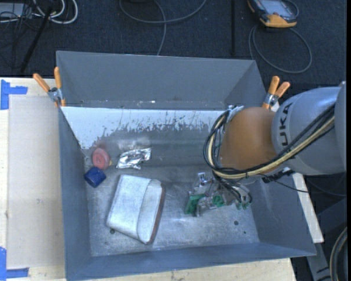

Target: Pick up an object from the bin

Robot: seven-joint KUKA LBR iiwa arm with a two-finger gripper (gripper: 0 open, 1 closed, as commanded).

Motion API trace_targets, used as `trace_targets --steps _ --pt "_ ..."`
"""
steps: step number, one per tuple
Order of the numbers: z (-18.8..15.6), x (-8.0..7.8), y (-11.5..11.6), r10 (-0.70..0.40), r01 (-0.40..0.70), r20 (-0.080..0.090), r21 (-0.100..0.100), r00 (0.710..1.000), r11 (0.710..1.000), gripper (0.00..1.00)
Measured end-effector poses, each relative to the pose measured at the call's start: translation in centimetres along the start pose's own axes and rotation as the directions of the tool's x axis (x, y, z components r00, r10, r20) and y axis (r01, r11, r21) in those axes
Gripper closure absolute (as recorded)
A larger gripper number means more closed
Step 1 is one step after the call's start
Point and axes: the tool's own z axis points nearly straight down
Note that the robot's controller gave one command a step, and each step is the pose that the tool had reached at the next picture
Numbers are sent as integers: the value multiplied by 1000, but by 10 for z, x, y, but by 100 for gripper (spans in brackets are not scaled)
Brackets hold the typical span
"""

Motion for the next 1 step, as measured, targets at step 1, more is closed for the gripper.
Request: trace_targets --steps 1 --pt "-116 -15 -6 -95 95 2 3 995 995 100"
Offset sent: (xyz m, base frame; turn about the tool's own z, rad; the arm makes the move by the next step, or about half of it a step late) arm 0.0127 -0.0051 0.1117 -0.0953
